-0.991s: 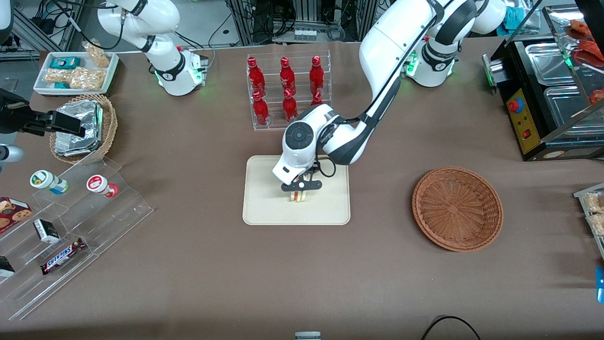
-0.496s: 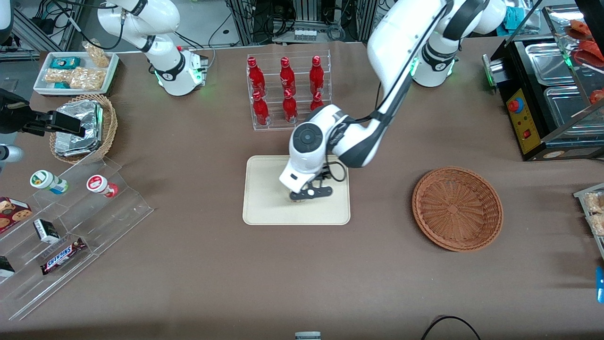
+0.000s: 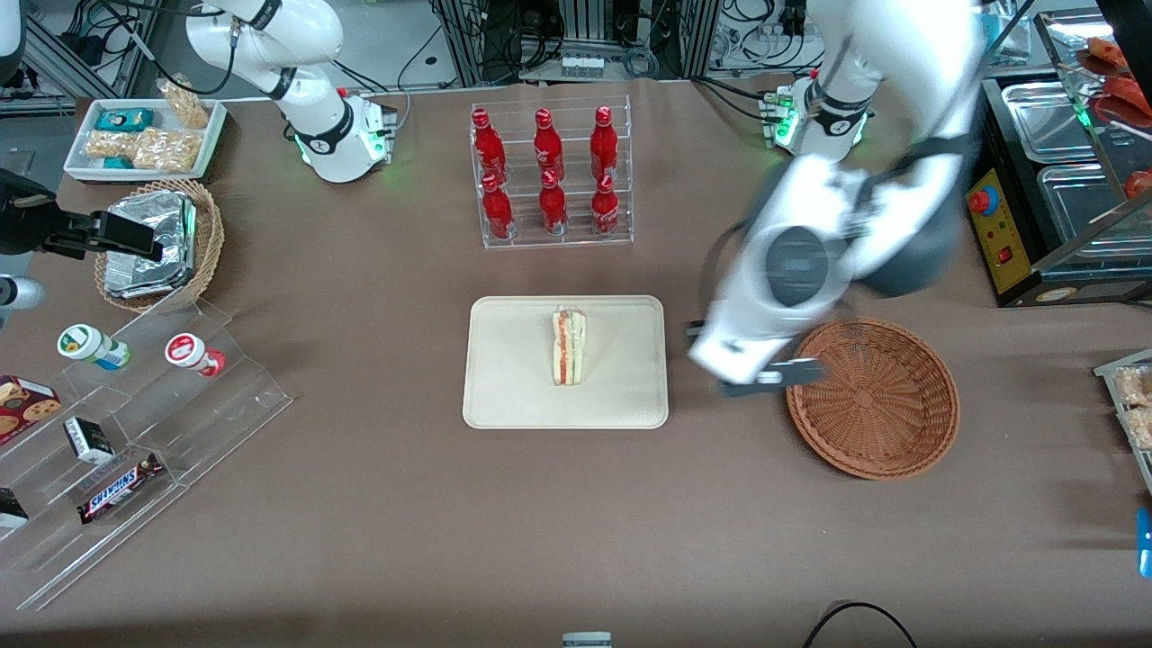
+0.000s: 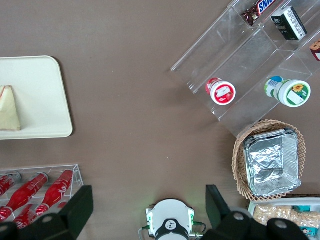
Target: Place sandwich from basket to tray
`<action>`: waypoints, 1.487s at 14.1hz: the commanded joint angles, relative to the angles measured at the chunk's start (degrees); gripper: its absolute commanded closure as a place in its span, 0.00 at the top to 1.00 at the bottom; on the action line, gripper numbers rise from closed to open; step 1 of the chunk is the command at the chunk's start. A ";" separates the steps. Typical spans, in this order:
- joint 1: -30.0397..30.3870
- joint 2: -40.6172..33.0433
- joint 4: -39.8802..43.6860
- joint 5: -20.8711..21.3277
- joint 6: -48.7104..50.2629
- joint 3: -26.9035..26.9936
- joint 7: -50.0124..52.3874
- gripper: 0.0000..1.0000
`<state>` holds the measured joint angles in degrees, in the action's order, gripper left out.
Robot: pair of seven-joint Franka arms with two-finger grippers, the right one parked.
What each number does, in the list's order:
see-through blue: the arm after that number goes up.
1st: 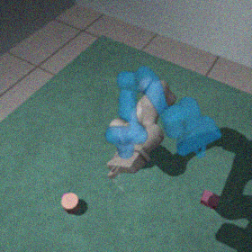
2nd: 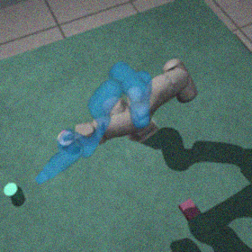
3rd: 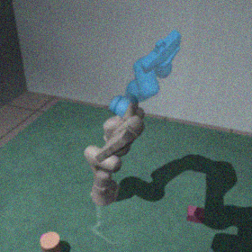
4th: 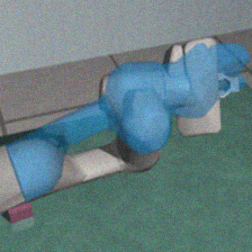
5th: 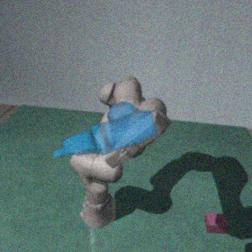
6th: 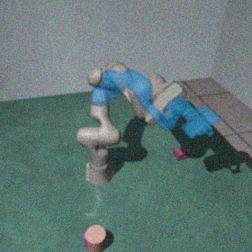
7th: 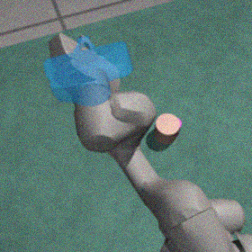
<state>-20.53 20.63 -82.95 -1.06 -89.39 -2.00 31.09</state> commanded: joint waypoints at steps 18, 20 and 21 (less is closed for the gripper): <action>24.29 -22.12 -1.85 3.70 24.09 -14.76 -23.78 1.00; 24.75 -21.34 -1.69 4.92 23.65 -15.49 -23.88 1.00; 24.75 -20.73 -1.43 5.28 23.56 -15.66 -24.06 1.00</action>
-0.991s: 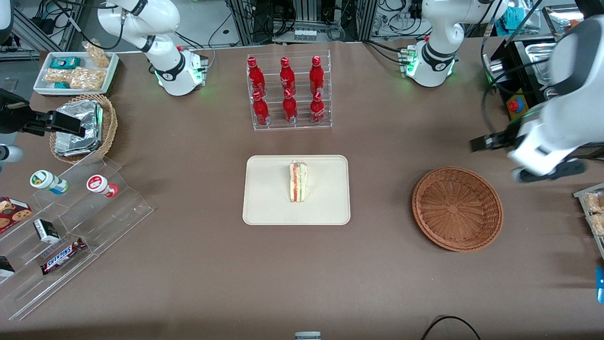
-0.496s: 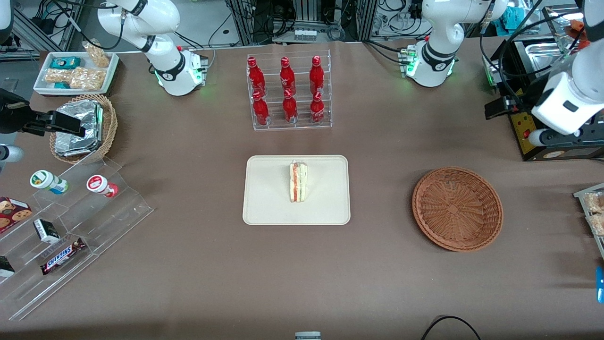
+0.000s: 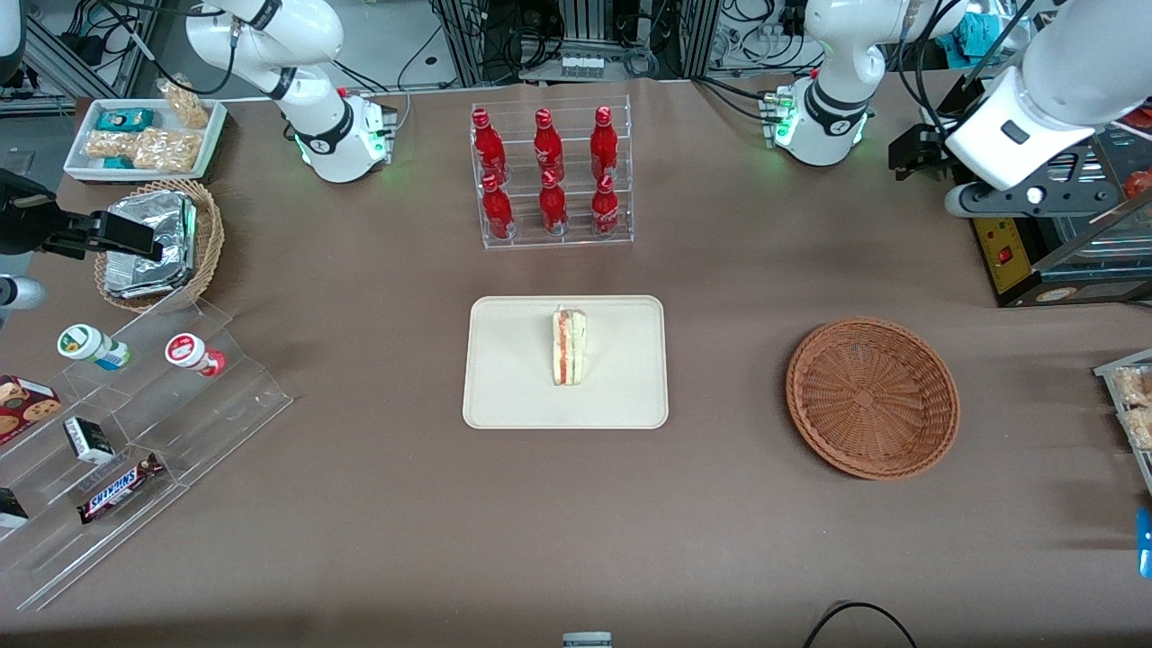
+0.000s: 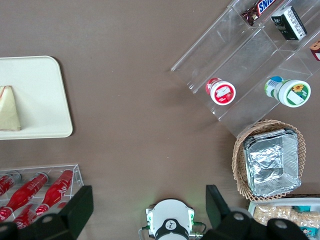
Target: Place sandwich from basket to tray
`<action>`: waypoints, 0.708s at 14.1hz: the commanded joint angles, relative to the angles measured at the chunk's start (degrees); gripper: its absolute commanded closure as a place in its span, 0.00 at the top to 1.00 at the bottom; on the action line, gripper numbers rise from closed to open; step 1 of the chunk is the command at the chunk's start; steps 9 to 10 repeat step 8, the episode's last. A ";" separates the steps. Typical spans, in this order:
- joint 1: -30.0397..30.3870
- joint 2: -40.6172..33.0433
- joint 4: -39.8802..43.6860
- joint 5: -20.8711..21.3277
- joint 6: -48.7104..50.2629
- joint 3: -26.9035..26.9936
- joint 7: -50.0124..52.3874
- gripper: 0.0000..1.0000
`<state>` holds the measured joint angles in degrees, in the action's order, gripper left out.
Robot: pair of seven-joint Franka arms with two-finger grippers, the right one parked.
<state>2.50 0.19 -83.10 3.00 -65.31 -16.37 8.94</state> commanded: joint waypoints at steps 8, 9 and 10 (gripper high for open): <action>4.45 0.78 -0.48 0.86 -1.57 -4.90 -1.38 1.00; 4.45 0.78 -0.48 0.86 -1.57 -4.90 -1.38 1.00; 4.45 0.78 -0.48 0.86 -1.57 -4.90 -1.38 1.00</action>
